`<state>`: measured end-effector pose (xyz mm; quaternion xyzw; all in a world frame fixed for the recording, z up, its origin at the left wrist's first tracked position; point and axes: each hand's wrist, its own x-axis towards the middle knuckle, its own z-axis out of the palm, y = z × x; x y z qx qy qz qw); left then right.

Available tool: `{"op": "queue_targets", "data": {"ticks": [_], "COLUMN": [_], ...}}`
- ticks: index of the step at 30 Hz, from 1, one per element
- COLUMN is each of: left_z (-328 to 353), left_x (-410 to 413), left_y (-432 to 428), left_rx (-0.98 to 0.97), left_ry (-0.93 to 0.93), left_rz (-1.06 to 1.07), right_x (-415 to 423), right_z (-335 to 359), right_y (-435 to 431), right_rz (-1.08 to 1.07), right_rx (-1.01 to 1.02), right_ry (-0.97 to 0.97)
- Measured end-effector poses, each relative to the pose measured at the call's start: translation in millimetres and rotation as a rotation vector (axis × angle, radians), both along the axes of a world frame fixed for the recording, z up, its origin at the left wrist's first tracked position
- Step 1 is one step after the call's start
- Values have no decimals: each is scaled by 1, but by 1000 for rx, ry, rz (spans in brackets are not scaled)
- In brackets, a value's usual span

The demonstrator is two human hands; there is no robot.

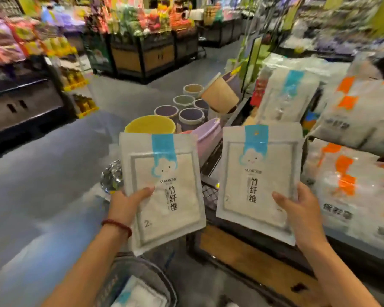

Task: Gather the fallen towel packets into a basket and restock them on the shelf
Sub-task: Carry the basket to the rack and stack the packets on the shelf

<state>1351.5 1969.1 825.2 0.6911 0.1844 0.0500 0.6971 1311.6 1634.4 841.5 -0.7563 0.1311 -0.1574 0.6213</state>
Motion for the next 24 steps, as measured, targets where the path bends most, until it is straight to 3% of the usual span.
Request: {"op": "queue_targets", "data": {"ticks": [7, 12, 24], "left_z": [36, 50, 34], "left_x": [147, 224, 398], "left_y": [-144, -227, -326], "left_rx": [-119, -183, -105], "left_ry": [-116, -154, -168], "left_rz": [-176, -275, -547], "right_x": [86, 134, 239], "right_z": [20, 25, 29], "right_y": [-120, -186, -228], "right_rz": [-291, -390, -643], "right_rx": [50, 29, -123], "right_ry": [-127, -115, -43]}}
